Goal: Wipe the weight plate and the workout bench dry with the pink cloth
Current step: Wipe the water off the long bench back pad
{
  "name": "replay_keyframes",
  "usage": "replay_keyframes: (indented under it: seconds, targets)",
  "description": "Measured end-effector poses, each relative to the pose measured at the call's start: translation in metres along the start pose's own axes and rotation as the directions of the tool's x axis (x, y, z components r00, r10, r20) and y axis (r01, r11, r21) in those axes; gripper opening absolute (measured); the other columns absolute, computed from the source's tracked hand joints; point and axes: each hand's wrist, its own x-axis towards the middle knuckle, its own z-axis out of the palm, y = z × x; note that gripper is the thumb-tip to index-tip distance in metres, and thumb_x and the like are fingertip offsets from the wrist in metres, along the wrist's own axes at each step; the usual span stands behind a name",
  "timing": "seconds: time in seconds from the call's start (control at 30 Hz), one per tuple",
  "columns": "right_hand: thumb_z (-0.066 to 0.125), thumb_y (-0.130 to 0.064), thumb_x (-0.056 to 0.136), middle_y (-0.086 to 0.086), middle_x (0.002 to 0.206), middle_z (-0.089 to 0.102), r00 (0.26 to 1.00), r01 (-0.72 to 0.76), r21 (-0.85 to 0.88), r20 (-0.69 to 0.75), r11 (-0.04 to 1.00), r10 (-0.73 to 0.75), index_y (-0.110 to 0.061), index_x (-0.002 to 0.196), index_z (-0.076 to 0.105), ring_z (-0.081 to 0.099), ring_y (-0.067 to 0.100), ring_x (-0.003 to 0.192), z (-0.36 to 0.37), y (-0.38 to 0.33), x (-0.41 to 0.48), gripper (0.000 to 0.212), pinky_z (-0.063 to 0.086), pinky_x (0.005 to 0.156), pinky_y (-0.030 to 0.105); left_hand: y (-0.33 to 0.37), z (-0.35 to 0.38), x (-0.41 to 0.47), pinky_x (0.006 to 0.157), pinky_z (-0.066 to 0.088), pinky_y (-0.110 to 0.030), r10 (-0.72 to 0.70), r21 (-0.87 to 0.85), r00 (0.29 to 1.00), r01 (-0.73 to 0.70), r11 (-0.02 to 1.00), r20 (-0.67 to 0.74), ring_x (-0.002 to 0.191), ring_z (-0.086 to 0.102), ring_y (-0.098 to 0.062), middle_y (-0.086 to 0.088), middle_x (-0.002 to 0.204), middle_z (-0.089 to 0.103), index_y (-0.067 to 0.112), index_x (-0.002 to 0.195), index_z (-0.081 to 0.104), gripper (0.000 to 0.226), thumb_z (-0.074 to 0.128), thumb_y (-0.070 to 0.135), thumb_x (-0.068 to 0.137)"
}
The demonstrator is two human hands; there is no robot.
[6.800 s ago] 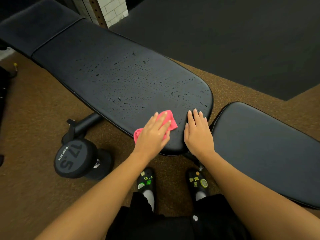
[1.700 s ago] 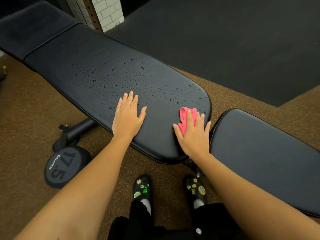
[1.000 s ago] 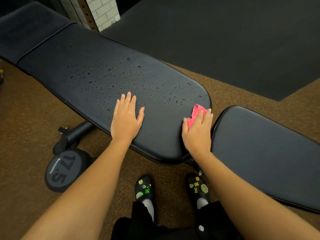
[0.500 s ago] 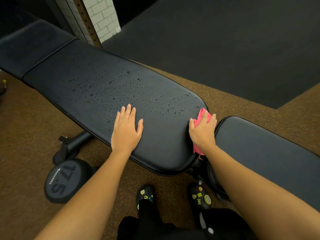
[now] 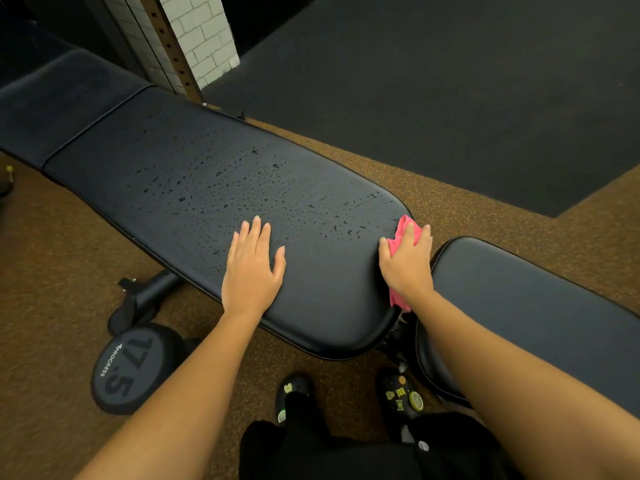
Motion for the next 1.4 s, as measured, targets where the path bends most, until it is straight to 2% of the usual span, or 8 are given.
replay_keyframes:
  seconds: [0.3,0.73,0.87,1.0,1.13,1.23,1.3,1.4]
  targets:
    - [0.040,-0.037,0.097,0.015,0.157,-0.006,0.996,0.035,-0.005,-0.077,0.999,-0.035,-0.007,0.149,0.014,-0.004,0.029,0.145,0.012,0.004,-0.019,0.065,0.009,0.117,0.039,-0.001,0.002,0.001,0.117,0.011,-0.037,-0.009,0.001,1.000,0.009,1.000,-0.007,0.141,0.024,-0.028,-0.014,0.149,0.033,0.004,0.140,0.038,0.050,0.042,0.031,0.098]
    - [0.036,-0.041,0.098,0.010,0.158,-0.006,1.000,-0.002,0.068,-0.005,0.998,0.002,-0.013,0.150,0.012,0.001,0.026,0.146,-0.003,0.004,0.012,0.064,0.010,0.118,0.039,-0.001,0.002,0.000,0.115,0.012,-0.036,0.007,0.029,1.000,-0.007,1.000,0.005,0.140,0.027,-0.030,-0.015,0.148,0.034,0.003,0.139,0.040,0.050,0.042,0.030,0.097]
    - [0.036,-0.032,0.100,0.006,0.159,-0.002,0.999,0.038,0.111,-0.034,0.993,-0.035,-0.010,0.149,0.020,0.001,0.019,0.146,-0.003,0.007,0.001,0.056,0.006,0.114,0.029,0.000,0.001,0.000,0.114,0.013,-0.036,-0.002,0.045,1.000,0.001,0.999,0.016,0.138,0.030,-0.031,-0.016,0.147,0.036,0.003,0.138,0.041,0.052,0.037,0.033,0.096]
    - [0.039,-0.025,0.099,0.006,0.158,0.013,0.982,0.046,0.251,-0.189,0.967,0.002,-0.008,0.145,0.031,0.011,0.016,0.144,-0.007,-0.009,-0.008,0.050,0.008,0.109,0.019,0.001,0.000,0.000,0.114,0.012,-0.036,-0.006,0.053,0.999,0.004,0.999,0.034,0.139,0.029,-0.031,-0.016,0.147,0.035,0.003,0.138,0.041,0.054,0.033,0.035,0.095]
    - [0.046,-0.022,0.097,0.003,0.156,0.019,0.937,0.309,0.237,-0.241,0.921,-0.253,-0.009,0.143,0.035,0.016,0.008,0.141,0.003,-0.043,-0.025,0.049,0.004,0.104,0.000,0.000,-0.005,0.005,0.112,0.015,-0.041,0.025,0.074,0.999,-0.027,0.997,0.023,0.137,0.030,-0.038,-0.018,0.146,0.038,0.003,0.137,0.044,0.057,0.032,0.036,0.091]
    - [0.049,-0.021,0.096,-0.007,0.151,0.018,0.866,0.498,0.217,-0.176,0.840,-0.468,-0.011,0.143,0.035,0.014,-0.003,0.136,0.016,-0.065,-0.034,0.050,0.006,0.103,-0.003,-0.004,-0.010,0.018,0.111,0.021,-0.047,0.099,0.100,0.995,-0.099,0.990,0.012,0.135,0.032,-0.040,-0.019,0.144,0.041,0.003,0.134,0.047,0.057,0.035,0.033,0.088]
    - [0.048,-0.022,0.097,-0.005,0.153,0.016,0.817,0.576,0.182,-0.091,0.797,-0.569,-0.013,0.144,0.034,0.011,0.001,0.139,0.028,-0.075,-0.032,0.050,0.006,0.106,0.001,-0.006,-0.012,0.033,0.111,0.022,-0.048,0.119,0.097,0.993,-0.119,0.988,0.012,0.134,0.033,-0.041,-0.020,0.143,0.042,0.002,0.133,0.048,0.057,0.035,0.033,0.088]
    - [0.043,-0.027,0.099,0.004,0.157,0.013,0.773,0.631,0.004,0.089,0.776,-0.629,-0.018,0.146,0.029,0.001,0.019,0.146,0.049,-0.073,-0.020,0.051,0.010,0.115,0.022,-0.010,-0.011,0.053,0.112,0.020,-0.048,0.114,0.082,0.993,-0.116,0.990,0.033,0.135,0.032,-0.040,-0.020,0.144,0.040,0.003,0.135,0.046,0.058,0.031,0.036,0.090]
